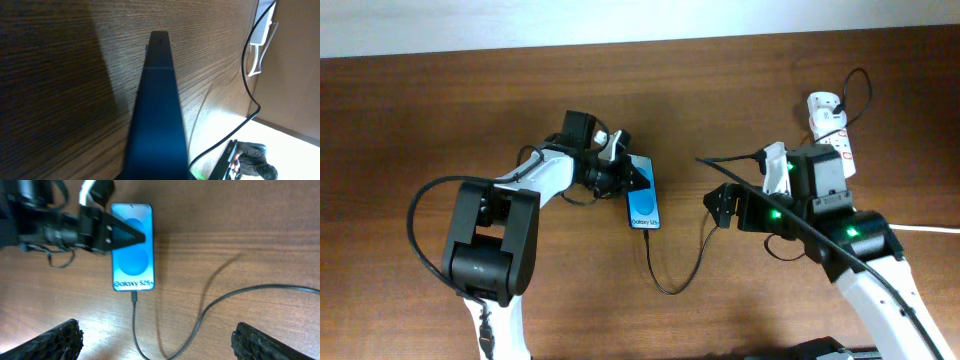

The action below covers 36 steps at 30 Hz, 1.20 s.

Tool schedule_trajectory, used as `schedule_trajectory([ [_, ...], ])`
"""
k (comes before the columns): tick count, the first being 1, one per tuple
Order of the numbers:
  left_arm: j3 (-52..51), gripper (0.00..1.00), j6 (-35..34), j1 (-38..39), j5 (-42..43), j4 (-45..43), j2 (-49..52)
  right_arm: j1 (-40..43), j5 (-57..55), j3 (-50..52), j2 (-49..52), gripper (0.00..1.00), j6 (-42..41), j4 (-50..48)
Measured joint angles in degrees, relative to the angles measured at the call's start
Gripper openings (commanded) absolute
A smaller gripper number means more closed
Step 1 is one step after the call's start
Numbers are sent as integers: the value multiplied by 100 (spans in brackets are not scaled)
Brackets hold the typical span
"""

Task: Plug charger to phone and switch on socket
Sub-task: 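Lower the plugged phone onto the table with the left gripper and release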

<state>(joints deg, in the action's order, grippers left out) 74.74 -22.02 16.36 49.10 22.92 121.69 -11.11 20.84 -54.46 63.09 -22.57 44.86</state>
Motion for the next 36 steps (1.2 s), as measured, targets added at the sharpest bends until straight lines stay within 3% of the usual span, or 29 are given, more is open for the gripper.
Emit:
schedule_trajectory([
  [3,0,18,0,0,-85,9,0,0,0,0,269,98,2,-81],
  [9,0,26,15,0,-472,31,0,0,-2,0,278,99,0,-114],
  [14,2,43,15,0,-638,197,0,0,0,0,278,99,0,-114],
  [19,28,46,17,59,-614,240,-2,0,-4,0,278,99,0,-118],
  [25,195,53,20,439,-1622,922,-212,0,-4,0,278,99,0,-133],
  [35,264,62,17,448,-2306,1049,-326,0,-4,0,278,99,2,-157],
  [36,267,67,17,450,-2341,1051,-330,0,-4,0,278,98,0,-157],
])
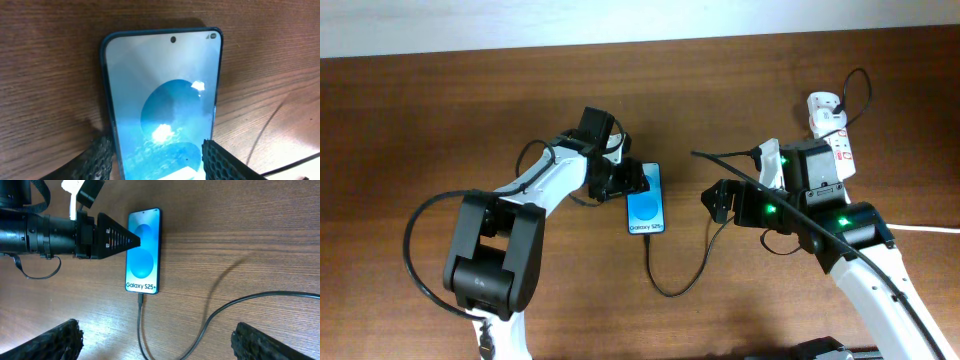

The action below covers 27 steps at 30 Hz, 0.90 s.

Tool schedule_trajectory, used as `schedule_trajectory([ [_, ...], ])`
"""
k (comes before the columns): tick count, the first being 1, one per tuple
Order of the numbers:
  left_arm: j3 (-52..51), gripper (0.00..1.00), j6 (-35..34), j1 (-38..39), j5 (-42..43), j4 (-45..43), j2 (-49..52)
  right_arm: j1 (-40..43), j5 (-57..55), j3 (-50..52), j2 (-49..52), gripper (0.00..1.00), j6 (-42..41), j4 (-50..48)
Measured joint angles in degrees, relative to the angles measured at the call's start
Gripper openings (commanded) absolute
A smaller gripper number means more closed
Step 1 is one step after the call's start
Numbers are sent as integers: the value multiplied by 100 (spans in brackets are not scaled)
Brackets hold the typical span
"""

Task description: Plug charger to phone and switch on socket

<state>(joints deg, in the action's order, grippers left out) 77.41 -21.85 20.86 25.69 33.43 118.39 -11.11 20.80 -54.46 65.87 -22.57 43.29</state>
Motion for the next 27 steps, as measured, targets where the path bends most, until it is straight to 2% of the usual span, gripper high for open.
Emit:
schedule_trajectory([
  [3,35,100,9,9,-153,0,-35,0,0,0,0,98,-2,-4],
  [4,83,100,28,7,-267,85,-57,0,0,0,0,99,0,0],
  [5,166,100,31,2,-426,258,-66,0,-7,0,0,90,2,-2],
  [6,275,100,52,-26,-704,516,-70,0,-24,0,0,66,2,-31],
  [7,358,100,66,-70,-977,831,-68,0,-48,0,0,34,-11,-79],
  [8,551,100,68,-205,-1523,1248,-7,0,-96,0,0,23,-20,-92],
  [9,726,100,66,-286,-1858,1467,26,0,-197,-2,0,17,-13,-83],
  [11,1193,100,68,-407,-2367,1532,-63,4,-437,0,4,4,-28,-87],
  [14,1738,100,74,-452,-3088,1342,-905,7,-647,-4,4,4,-57,-52],
  [16,2059,100,212,-452,-3571,767,-1906,7,-999,-79,11,4,-59,337],
  [18,2197,100,581,-450,-3880,52,-2820,7,-1453,-389,22,4,-66,831],
  [20,2216,99,1029,-452,-4013,-140,-3344,74,-1843,-859,37,4,-203,1362],
  [24,2210,99,2002,-450,-4566,212,-4138,1132,-2446,-1720,42,4,-525,2177],
  [27,2194,100,2304,-463,-4988,586,-4920,2524,-2575,-2068,212,4,-595,2310],
])
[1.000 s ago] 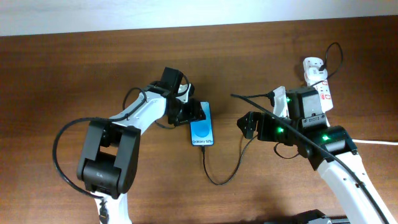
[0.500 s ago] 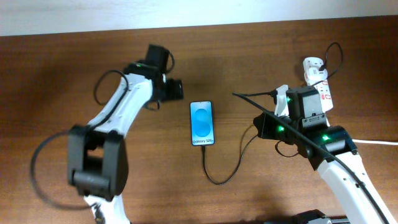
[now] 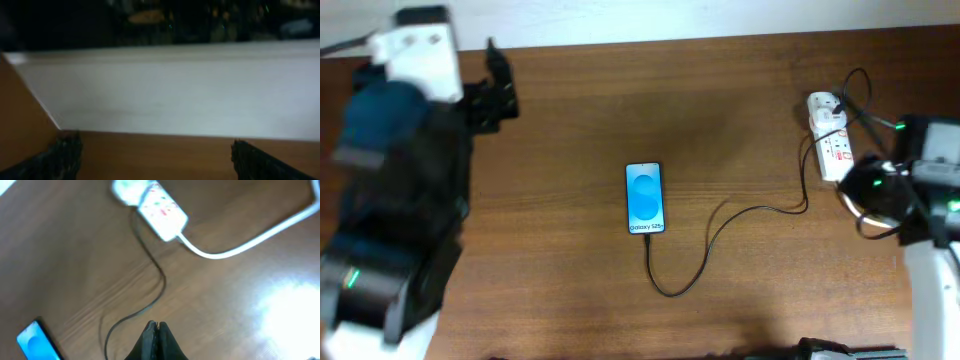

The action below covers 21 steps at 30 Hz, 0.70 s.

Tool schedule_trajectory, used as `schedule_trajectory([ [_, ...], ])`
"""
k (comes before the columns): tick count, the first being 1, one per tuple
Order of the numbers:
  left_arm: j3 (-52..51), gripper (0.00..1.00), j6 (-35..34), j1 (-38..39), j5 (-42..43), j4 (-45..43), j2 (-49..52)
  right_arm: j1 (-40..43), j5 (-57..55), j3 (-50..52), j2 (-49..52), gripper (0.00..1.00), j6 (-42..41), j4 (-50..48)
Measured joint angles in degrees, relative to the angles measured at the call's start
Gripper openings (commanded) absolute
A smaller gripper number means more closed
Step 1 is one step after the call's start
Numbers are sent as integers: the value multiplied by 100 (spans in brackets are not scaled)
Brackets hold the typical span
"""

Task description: Plug charger to phone and switch on socket

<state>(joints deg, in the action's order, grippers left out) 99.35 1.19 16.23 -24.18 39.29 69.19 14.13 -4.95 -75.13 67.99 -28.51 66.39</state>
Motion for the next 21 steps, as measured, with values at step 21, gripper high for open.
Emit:
schedule_trajectory([
  [21,-5375,99,-278,-2660,1060,-3829,-6384,1016,1637,-2267,4765,4,-186,-463],
])
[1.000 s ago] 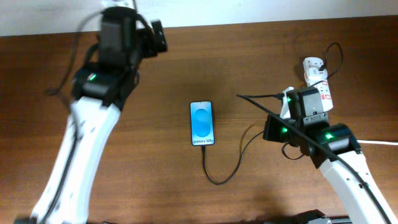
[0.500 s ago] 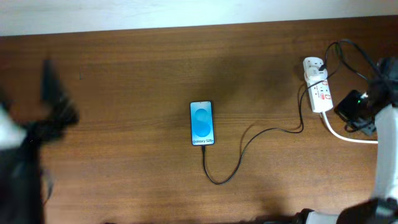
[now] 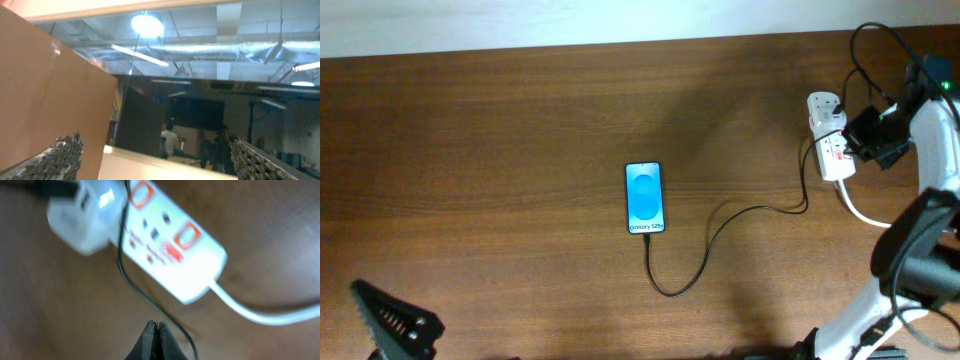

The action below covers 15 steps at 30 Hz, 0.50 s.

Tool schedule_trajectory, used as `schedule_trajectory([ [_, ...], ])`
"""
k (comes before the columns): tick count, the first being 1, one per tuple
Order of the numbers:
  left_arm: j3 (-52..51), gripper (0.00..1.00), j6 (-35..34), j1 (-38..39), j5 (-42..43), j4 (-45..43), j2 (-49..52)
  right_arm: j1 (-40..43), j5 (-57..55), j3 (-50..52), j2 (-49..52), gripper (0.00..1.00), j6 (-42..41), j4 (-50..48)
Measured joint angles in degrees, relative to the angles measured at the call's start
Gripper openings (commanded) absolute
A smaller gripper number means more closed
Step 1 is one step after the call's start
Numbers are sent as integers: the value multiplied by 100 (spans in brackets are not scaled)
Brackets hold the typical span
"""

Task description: Plug charger to phone and switch on socket

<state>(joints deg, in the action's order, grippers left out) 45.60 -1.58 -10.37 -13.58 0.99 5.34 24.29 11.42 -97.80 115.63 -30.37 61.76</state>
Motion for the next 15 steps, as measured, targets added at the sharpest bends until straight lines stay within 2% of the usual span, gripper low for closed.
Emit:
schedule_trajectory([
  [3,-450,99,0,-33,378,-254,-74,15,319,-437,568,4,-566,-555],
  [8,-866,99,-2,-291,743,-295,-442,17,479,-459,1032,4,-1296,-1390],
  [12,-1071,99,-17,-824,892,-229,-446,37,365,-463,1036,4,-1480,-1510],
  [15,-1211,99,-20,-918,1587,-210,-446,44,278,-463,1036,4,-1539,-1517],
])
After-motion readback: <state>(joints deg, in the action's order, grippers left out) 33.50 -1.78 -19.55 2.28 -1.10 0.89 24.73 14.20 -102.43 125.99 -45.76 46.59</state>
